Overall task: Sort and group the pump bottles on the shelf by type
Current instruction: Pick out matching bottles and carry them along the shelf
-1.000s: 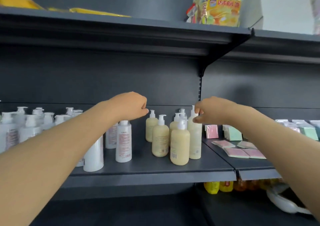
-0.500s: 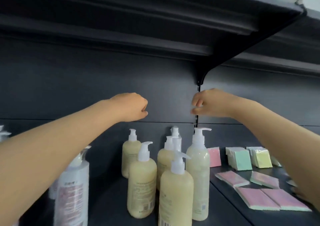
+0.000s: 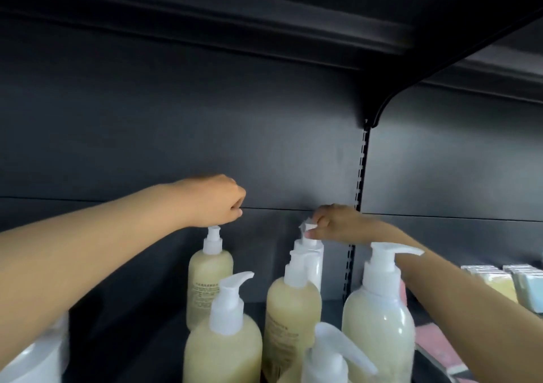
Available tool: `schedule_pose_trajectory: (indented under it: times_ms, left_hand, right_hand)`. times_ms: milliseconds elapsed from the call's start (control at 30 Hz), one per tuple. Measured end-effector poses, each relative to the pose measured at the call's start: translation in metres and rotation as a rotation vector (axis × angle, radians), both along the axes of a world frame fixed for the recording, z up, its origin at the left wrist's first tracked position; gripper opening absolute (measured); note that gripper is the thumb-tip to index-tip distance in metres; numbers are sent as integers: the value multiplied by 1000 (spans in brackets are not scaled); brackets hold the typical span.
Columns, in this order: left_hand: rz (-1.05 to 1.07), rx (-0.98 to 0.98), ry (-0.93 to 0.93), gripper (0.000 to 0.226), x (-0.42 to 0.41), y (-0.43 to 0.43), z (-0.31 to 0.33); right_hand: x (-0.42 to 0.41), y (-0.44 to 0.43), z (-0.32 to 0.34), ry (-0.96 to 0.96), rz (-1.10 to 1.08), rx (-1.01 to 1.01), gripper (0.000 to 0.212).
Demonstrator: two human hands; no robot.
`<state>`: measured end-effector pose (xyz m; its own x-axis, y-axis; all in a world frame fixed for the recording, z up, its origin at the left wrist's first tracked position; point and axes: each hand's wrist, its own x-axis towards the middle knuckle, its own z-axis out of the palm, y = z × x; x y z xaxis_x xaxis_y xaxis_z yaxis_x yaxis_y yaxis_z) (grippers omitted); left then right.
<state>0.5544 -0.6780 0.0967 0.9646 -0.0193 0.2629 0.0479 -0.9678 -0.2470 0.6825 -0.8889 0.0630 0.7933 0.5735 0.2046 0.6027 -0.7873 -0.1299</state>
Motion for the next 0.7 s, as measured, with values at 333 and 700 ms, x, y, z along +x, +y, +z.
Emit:
schedule_pose_trajectory:
  times_ms: [333, 700]
  left_hand:
    - [-28, 21, 3, 25, -4, -16, -3]
    - [-232, -257, -56, 25, -37, -64, 1]
  right_hand:
    - [32, 12, -44, 181, -50, 523, 32]
    - [14, -8, -60, 243, -27, 839, 13]
